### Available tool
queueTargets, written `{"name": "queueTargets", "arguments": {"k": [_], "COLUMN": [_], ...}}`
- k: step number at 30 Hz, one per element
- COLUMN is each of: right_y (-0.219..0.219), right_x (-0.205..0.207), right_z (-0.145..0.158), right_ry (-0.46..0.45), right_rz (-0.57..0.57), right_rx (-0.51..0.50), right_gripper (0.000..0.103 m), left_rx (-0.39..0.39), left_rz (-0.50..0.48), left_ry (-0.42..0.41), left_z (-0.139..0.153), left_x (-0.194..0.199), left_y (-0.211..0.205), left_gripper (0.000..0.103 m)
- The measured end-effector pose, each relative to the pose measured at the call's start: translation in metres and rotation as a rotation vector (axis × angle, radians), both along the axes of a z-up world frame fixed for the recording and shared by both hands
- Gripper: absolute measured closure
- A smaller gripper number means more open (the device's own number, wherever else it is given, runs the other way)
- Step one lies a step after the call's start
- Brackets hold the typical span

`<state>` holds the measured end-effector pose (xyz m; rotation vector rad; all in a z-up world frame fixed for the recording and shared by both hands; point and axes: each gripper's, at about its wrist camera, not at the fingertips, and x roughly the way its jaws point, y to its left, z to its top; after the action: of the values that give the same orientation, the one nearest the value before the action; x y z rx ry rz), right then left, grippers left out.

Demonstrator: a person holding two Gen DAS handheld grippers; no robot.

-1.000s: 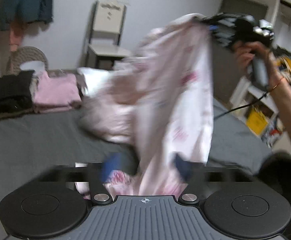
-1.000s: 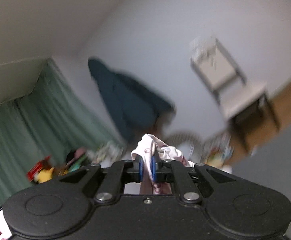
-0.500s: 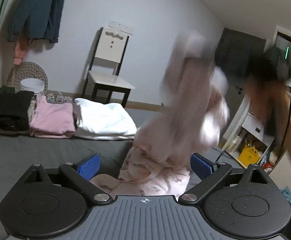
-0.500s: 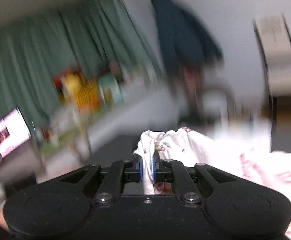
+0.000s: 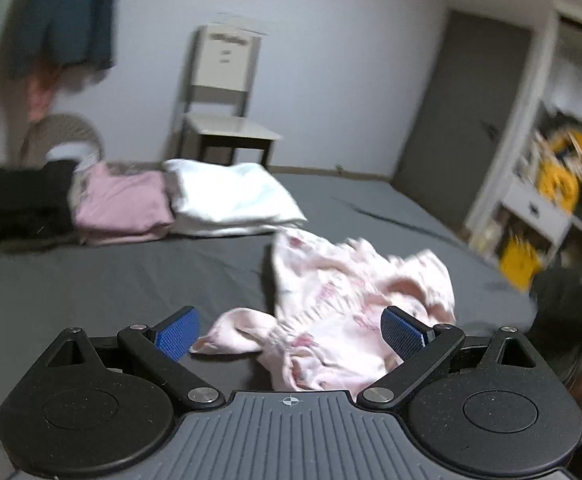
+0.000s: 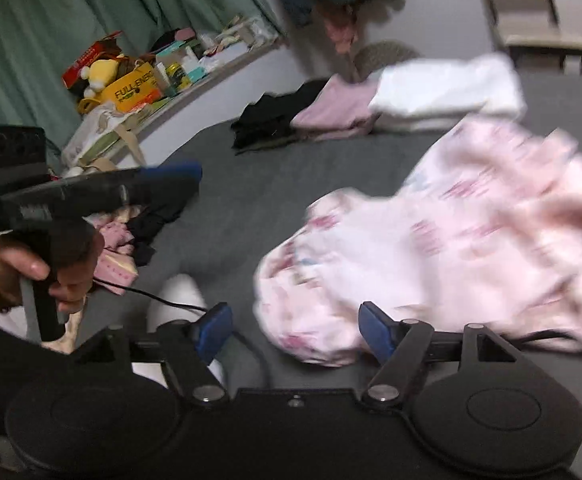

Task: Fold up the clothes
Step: 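Grasp the garment's elastic waistband with the right gripper while the left gripper releases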

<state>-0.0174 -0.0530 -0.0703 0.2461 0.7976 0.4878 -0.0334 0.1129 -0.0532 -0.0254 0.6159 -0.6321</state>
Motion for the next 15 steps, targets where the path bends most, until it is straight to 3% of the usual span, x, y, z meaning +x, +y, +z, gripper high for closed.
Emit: {"name": "queueTargets", "arguments": {"k": [3,6,9,11,13,14,15], "right_y": [-0.041,-0.086,-0.113,-0.117,-0.108,-0.103,-0.097], "right_x": [-0.008,0.006,0.033,0.046,0.052,0.053,0.054], "right_z": [0.019,0.017,-0.002,-0.013,-0.023,-0.029,-0.032], "right_ry": [-0.041,-0.019,0.072,0.111,0.108,0.100,0.091], "right_rz": [-0.133,-0.324,-0.468,-0.491,-0.491,-0.487,-0.476], "right_rx": [-0.105,-0.219,-0.333,-0.335,-0.425,-0.480,-0.531], "right_gripper": [0.031,0.031,0.036,0.037,0.039,0.042,0.045], "left_rx": [0.120,0.197,0.140,0.052,-0.021,-0.039,-0.038], "left_rz": [-0.053,-0.036,0.037,0.104,0.163,0.181,0.192], "left_ry": [0.013,0.117,0.207,0.263,0.322,0.357,0.387], "left_z": [-0.006,-0.018,-0.029,-0.031,-0.035,-0.038,-0.041], "left_x": [-0.001,0.010,0.025,0.035,0.044,0.047,0.049], "left_y": [-0.023,-0.034,-0.024,-0.013,-0.004,-0.002,-0.001], "left_gripper": [0.005,0.005,0.006,0.006,0.007,0.010,0.027]}}
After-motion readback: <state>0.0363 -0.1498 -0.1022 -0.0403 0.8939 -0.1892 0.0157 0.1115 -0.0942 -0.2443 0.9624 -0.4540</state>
